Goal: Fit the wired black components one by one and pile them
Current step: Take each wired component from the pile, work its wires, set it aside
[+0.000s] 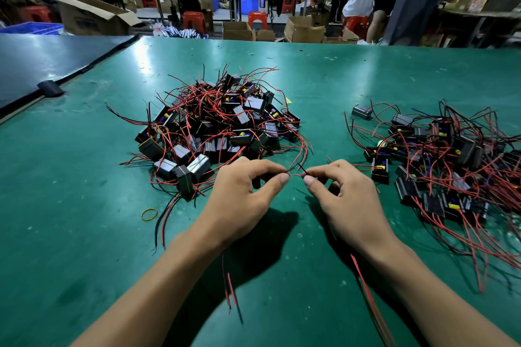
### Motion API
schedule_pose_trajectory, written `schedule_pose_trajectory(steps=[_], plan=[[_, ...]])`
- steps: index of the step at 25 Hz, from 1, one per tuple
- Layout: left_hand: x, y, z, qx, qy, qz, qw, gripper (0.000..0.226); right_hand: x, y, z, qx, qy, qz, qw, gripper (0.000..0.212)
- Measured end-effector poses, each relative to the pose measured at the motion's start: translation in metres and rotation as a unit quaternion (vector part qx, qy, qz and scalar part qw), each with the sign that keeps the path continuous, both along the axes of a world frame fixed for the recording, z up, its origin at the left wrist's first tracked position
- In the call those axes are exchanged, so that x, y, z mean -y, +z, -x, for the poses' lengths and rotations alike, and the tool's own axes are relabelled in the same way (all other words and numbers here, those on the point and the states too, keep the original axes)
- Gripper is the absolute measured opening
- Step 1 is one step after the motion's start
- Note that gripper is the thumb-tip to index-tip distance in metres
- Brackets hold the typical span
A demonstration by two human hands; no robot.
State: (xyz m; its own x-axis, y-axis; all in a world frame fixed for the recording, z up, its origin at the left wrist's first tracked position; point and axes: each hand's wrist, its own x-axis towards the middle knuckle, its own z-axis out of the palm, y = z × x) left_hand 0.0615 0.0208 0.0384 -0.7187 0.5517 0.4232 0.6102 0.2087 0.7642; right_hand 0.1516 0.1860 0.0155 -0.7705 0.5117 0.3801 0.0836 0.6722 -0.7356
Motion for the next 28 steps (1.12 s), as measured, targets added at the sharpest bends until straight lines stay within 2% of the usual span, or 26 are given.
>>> schedule_pose_trajectory(steps=[4,9,18,22,25,28], plan=[[0.0012,0.0009,0.0008,0.009,0.013,-0.002,1.0,0.017,0.0037,0.0046,-0.0021,-0.02,0.013,0.01,1.0,0.012],[-0.0011,-0.0003,0.001,0.057,0.006,-0.021,0.998,0.015,0.0099,0.0084,-0.0042,-0.011,0.06,0.004,0.998,0.007],[-0.0029,-0.0023,0.0024,0.12,-0.015,-0.035,0.992,0.018,0.0096,0.0087,-0.0044,-0.011,0.057,0.007,0.998,0.01],[-0.0022,-0.0021,0.0019,0.118,-0.049,-0.032,0.991,0.016,0.0057,0.0072,-0.0031,-0.007,0.036,0.008,0.999,0.01],[-0.0027,-0.0032,0.0017,0.101,-0.062,-0.016,0.993,0.008,0.0071,0.0065,-0.0031,0.008,0.068,-0.016,0.998,0.006],[-0.0032,-0.0052,0.0038,0.118,-0.045,-0.04,0.991,0.008,0.008,0.0077,-0.0043,-0.005,0.09,-0.008,0.996,0.004]])
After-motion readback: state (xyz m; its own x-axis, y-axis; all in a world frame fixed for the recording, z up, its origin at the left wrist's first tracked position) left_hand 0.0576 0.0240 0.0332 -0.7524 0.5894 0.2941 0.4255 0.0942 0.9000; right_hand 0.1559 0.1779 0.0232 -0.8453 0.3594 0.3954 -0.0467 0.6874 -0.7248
